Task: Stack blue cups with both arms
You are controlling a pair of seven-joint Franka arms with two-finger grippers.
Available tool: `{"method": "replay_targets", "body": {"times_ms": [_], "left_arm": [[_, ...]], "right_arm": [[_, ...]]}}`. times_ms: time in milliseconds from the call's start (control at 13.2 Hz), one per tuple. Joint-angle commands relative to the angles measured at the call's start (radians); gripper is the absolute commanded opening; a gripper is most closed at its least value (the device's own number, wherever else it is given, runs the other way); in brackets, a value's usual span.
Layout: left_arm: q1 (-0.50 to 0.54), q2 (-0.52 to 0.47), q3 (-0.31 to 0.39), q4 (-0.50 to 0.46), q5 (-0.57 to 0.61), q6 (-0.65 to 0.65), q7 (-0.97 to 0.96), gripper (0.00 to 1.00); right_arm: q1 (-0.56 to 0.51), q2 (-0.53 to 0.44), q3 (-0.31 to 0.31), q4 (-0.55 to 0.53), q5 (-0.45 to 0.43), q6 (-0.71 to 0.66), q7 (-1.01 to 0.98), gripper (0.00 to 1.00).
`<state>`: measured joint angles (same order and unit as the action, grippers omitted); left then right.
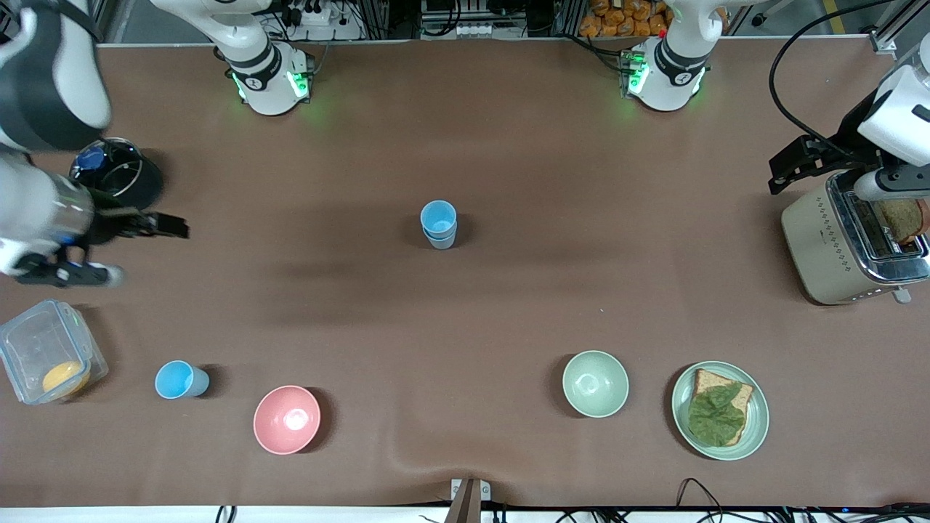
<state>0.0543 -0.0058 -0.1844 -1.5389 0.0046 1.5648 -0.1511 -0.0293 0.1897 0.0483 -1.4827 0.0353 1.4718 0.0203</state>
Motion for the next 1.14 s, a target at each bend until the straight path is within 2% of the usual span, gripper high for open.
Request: {"method": "replay_targets", "body": {"times_ms": [0,227,379,606,833,1061], "left_arm": [[0.006,-0.005,-0.004,0.009,0.011,-0.014,0.008,1.00],[0.006,-0.005,0.003,0.020,0.011,-0.016,0.016,1.00],[0.006,-0.005,0.005,0.037,0.011,-0.048,0.018,1.00],[0.009,-0.005,0.010,0.043,0.014,-0.068,0.019,1.00],[0.007,-0.003,0.008,0.045,0.046,-0.091,0.019,1.00],[0.009,-0.003,0.005,0.045,0.048,-0.092,0.021,1.00]], "right_arm": [[-0.044,-0.104,0.004,-0.048,-0.011,0.028,-0.063,1.00],[-0.032,-0.157,-0.019,-0.051,-0.012,0.022,-0.091,1.00],[0.001,-0.173,-0.066,-0.051,-0.029,0.019,-0.190,1.00],[0.009,-0.188,-0.100,-0.050,-0.028,0.007,-0.181,1.00],[0.022,-0.207,-0.104,-0.051,-0.028,-0.005,-0.087,1.00],[0.023,-0.205,-0.104,-0.050,-0.028,-0.011,-0.086,1.00]]}}
